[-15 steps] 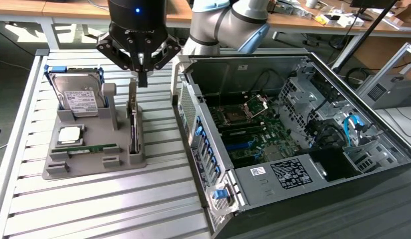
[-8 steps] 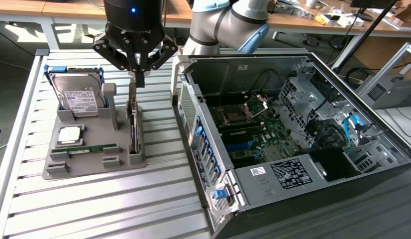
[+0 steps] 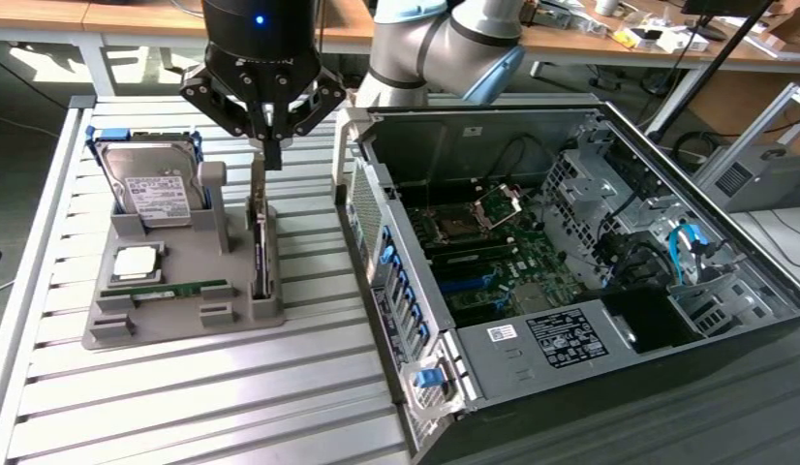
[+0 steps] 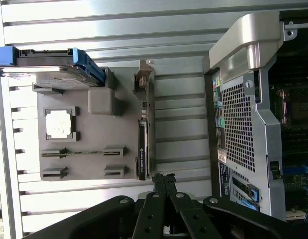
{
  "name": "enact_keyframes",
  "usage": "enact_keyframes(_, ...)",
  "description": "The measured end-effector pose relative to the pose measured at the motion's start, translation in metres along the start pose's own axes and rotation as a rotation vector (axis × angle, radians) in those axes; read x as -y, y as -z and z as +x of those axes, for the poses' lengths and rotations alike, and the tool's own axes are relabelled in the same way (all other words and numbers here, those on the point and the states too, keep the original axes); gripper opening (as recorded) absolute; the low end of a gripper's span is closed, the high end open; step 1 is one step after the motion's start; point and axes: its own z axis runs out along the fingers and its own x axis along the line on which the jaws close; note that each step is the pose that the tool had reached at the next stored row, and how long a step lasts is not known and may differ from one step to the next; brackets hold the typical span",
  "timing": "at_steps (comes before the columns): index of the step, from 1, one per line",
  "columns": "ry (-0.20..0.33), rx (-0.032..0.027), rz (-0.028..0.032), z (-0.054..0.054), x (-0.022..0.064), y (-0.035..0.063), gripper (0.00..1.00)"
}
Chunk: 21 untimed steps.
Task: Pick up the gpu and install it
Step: 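Pick up the gpu and move the gpu toward the slot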
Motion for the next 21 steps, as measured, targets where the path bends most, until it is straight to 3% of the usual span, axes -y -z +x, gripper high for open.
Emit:
enact_keyframes(5,0.000,0.0000,0.0000,0.0000,0.0000,0.0000,0.11)
enact_keyframes(10,0.000,0.0000,0.0000,0.0000,0.0000,0.0000,0.42)
enact_keyframes(21,0.000,0.0001,-0.0001,0.0010,0.0001,-0.0008,0.42)
